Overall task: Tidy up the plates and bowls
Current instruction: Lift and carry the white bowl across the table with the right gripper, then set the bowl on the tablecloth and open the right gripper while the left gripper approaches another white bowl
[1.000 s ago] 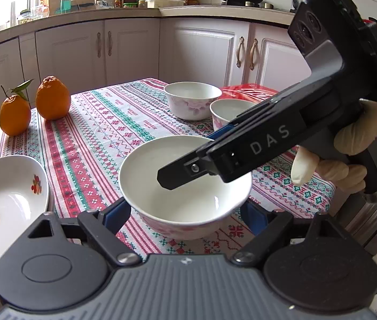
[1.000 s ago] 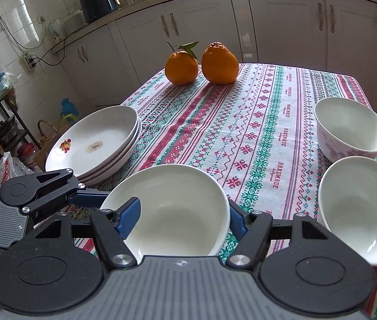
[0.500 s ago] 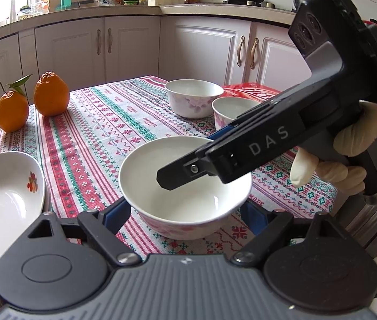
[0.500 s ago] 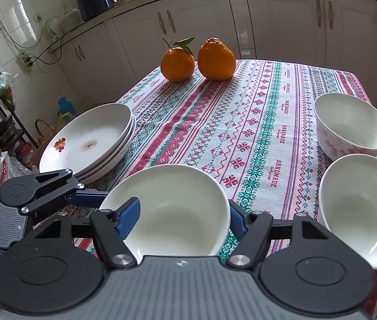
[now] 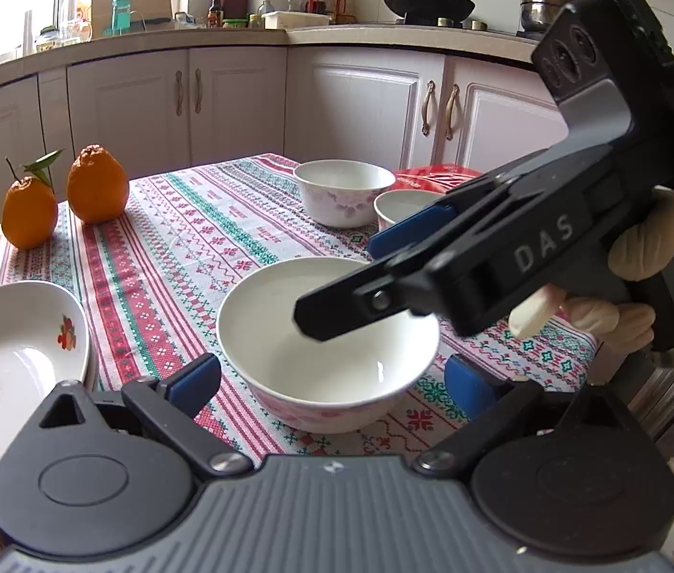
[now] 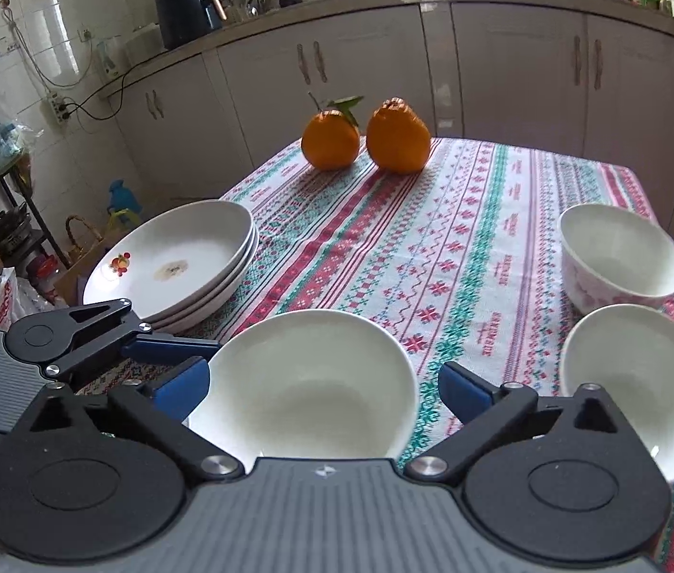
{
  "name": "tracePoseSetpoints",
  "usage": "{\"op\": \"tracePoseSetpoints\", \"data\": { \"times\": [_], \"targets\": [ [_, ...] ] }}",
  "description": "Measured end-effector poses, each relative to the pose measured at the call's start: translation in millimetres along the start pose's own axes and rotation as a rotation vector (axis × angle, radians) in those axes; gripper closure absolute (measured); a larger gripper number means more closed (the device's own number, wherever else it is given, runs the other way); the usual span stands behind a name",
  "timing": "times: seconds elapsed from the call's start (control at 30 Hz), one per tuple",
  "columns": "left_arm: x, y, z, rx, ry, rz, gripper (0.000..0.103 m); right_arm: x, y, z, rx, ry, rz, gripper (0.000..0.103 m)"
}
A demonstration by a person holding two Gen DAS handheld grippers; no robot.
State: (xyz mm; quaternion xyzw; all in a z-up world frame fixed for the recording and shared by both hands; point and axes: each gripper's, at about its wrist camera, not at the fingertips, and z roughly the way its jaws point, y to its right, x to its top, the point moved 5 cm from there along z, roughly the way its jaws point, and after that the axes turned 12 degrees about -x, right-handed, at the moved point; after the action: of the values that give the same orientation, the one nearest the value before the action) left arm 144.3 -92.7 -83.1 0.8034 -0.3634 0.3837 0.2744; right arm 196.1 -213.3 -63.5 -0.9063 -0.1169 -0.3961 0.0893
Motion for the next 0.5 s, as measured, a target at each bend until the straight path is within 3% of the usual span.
{"op": "tracePoseSetpoints", "data": {
  "times": [0.33, 0.5],
  "targets": [
    [10.1, 19.5, -9.5, 0.007, 0.004, 0.060, 0.002, -8.6, 16.0, -44.7, -0.085, 0.084, -0.005, 0.000],
    [20.4, 34.7, -10.1, 0.026, 0.041, 0.091, 0.002, -13.9, 30.6, -68.0, -0.172, 0.125, -0.014, 0.000]
  ]
}}
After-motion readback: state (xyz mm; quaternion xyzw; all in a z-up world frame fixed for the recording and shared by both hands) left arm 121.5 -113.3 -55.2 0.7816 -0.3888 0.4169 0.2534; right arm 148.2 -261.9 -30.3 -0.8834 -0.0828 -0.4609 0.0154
